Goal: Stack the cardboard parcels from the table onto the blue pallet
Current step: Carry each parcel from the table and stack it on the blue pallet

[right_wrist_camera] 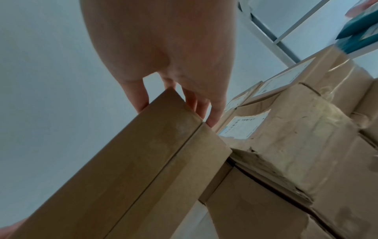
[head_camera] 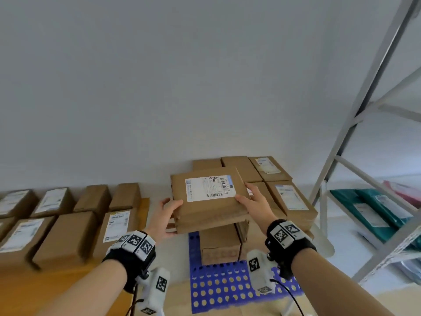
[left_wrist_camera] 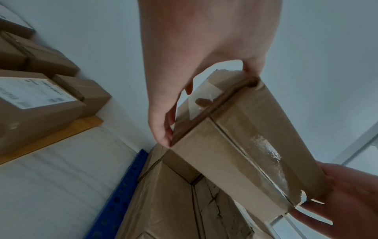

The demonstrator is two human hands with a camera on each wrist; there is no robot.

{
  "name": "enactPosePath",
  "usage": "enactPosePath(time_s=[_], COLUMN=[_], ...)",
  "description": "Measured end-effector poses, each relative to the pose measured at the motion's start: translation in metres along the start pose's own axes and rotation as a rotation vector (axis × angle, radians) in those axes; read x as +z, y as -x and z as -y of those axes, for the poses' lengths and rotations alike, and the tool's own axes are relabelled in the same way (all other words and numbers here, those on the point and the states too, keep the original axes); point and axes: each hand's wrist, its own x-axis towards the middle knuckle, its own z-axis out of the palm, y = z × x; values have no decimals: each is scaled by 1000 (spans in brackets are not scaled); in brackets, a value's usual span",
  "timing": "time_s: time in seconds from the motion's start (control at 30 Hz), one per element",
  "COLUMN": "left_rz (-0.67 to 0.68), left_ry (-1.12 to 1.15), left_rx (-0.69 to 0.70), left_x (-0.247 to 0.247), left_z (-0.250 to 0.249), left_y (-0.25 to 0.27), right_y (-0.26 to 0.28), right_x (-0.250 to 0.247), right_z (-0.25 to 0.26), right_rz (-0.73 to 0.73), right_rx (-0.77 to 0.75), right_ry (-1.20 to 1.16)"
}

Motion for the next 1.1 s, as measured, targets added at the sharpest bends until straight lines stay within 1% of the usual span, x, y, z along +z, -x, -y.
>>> enactPosePath(time_s=[0.13, 0.33, 0.47, 0.67, 0.8, 1.0, 1.1], left_rz=[12, -8, 7, 27, 50, 26, 19], left_ry=[42, 130, 192, 207, 219, 215, 157], left_rx=[-42, -21, -3, 9, -13, -17, -13], left_x=[-10, -20, -20, -12, -11, -7, -2], left_z=[1, 2, 2, 12, 22, 29, 27], left_y=[16, 33, 40, 51, 57, 59, 62], right_y=[6, 26, 40, 56, 53, 45, 38], right_x=[11, 30, 46, 67, 75, 77, 72], right_z=[9, 9, 7, 0, -12, -20, -20], right_rz=[15, 25, 42, 137, 160, 195, 189], right_rx=[-36, -47, 20, 118, 160, 214, 214], right_ry=[27, -20, -83, -215, -310, -420, -450])
